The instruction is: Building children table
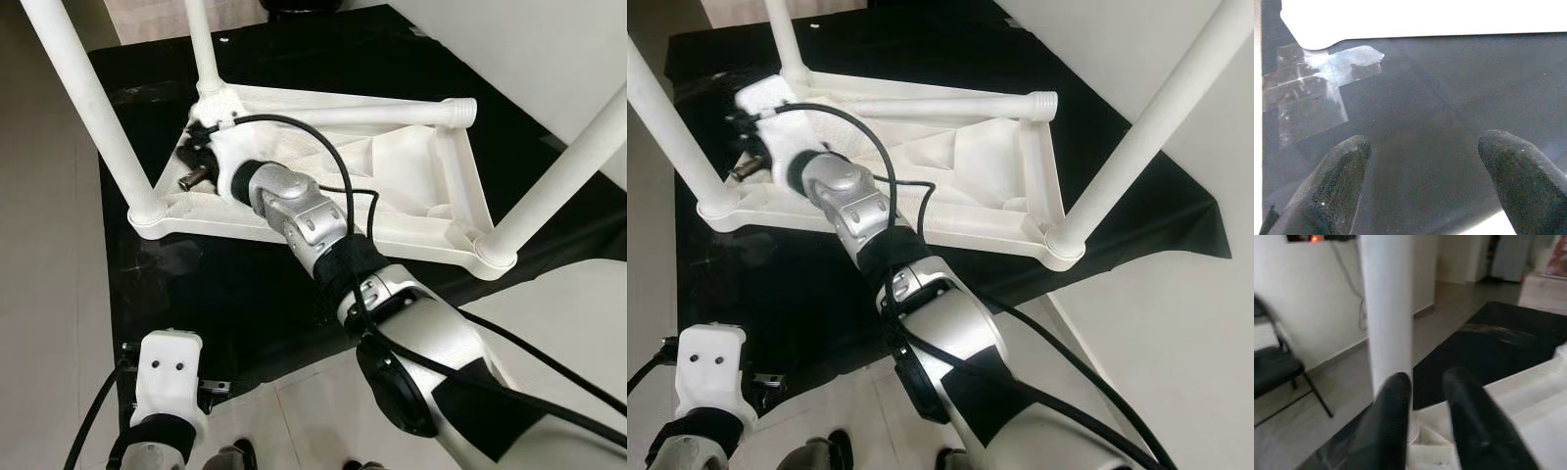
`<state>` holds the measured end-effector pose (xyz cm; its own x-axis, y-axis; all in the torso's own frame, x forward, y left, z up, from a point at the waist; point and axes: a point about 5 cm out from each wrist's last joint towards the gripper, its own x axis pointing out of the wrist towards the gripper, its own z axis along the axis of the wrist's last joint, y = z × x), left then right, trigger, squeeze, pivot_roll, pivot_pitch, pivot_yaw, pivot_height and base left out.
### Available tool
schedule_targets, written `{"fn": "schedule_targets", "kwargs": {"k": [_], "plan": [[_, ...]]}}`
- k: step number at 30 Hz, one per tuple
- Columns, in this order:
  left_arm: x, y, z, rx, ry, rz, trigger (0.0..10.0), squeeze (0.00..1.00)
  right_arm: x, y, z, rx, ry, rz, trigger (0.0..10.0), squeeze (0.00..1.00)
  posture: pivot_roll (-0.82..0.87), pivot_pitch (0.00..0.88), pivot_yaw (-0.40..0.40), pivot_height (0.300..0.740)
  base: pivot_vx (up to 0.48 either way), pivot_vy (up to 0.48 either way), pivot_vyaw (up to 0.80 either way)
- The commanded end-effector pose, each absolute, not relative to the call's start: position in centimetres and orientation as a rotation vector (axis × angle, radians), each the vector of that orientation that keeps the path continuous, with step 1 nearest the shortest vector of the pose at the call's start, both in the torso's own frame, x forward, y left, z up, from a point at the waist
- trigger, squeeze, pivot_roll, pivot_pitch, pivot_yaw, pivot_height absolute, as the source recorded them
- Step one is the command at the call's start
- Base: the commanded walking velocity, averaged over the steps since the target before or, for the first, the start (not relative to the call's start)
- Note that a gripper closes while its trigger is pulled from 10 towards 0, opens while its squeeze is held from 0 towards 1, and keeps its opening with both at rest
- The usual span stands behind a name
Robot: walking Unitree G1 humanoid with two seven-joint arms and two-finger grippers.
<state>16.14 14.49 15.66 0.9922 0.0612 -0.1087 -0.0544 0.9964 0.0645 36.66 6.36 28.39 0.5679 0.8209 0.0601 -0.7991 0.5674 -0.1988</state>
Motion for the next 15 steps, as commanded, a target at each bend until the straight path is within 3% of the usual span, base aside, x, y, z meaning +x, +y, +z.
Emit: {"fn": "schedule_targets", "kwargs": {"k": [1, 2, 3, 4, 5, 6, 7, 8, 9, 11, 12, 14, 15], "plan": [[16.0, 14.2, 15.2, 0.056, 0.144, 0.028, 10.0, 0.00, 37.4, 4.0, 26.8, -0.258, -0.109, 1.023, 10.0, 1.00, 0.11, 0.223, -0.087, 0.740, 0.000, 0.000, 0.00], [16.1, 14.0, 15.1, 0.053, 0.144, 0.001, 10.0, 0.00, 37.9, 2.1, 26.0, -0.325, -0.071, 1.064, 10.0, 1.00, 0.11, 0.223, -0.087, 0.740, 0.000, 0.000, 0.00], [16.1, 14.0, 15.1, 0.053, 0.144, 0.001, 10.0, 0.00, 37.9, 2.1, 26.0, -0.325, -0.071, 1.064, 10.0, 1.00, 0.11, 0.223, -0.087, 0.740, 0.000, 0.000, 0.00], [16.1, 13.7, 15.1, 0.051, 0.144, -0.031, 10.0, 0.00, 38.2, -0.5, 24.9, -0.424, -0.014, 1.121, 10.0, 1.00, 0.10, 0.220, -0.087, 0.740, 0.000, 0.000, 0.00], [16.1, 13.7, 15.1, 0.051, 0.144, -0.031, 10.0, 0.00, 38.2, -0.5, 24.9, -0.424, -0.014, 1.121, 10.0, 1.00, 0.10, 0.220, -0.087, 0.740, 0.000, 0.000, 0.00], [16.2, 13.6, 15.1, 0.051, 0.143, -0.059, 10.0, 0.00, 38.4, -3.5, 23.8, -0.502, 0.066, 1.167, 10.0, 1.00, 0.09, 0.214, -0.081, 0.740, 0.000, 0.000, 0.00], [16.2, 13.6, 15.1, 0.051, 0.143, -0.059, 10.0, 0.00, 38.4, -3.5, 23.8, -0.502, 0.066, 1.167, 10.0, 1.00, 0.09, 0.214, -0.081, 0.740, 0.000, 0.000, 0.00], [16.3, 13.5, 15.0, 0.049, 0.142, -0.074, 10.0, 0.00, 38.5, -5.7, 23.2, -0.550, 0.122, 1.189, 10.0, 1.00, 0.08, 0.212, -0.080, 0.740, 0.000, 0.000, 0.00], [16.3, 13.5, 15.0, 0.049, 0.142, -0.074, 10.0, 0.00, 38.5, -5.7, 23.2, -0.550, 0.122, 1.189, 10.0, 1.00, 0.08, 0.212, -0.080, 0.740, 0.000, 0.000, 0.00], [16.6, 13.4, 15.0, 0.052, 0.138, -0.098, 10.0, 0.00, 38.5, -9.3, 22.5, -0.598, 0.199, 1.188, 10.0, 1.00, 0.05, 0.202, -0.083, 0.740, 0.000, 0.000, 0.00], [16.6, 13.4, 15.0, 0.052, 0.138, -0.098, 10.0, 0.00, 38.5, -9.3, 22.5, -0.598, 0.199, 1.188, 10.0, 1.00, 0.05, 0.202, -0.083, 0.740, 0.000, 0.000, 0.00], [16.8, 13.3, 14.9, 0.053, 0.134, -0.107, 10.0, 0.00, 38.2, -12.0, 22.1, -0.590, 0.256, 1.165, 10.0, 1.00, 0.03, 0.189, -0.080, 0.740, 0.000, 0.000, 0.00], [16.8, 13.3, 14.9, 0.053, 0.134, -0.107, 10.0, 0.00, 38.2, -12.0, 22.1, -0.590, 0.256, 1.165, 10.0, 1.00, 0.03, 0.189, -0.080, 0.740, 0.000, 0.000, 0.00]]}}
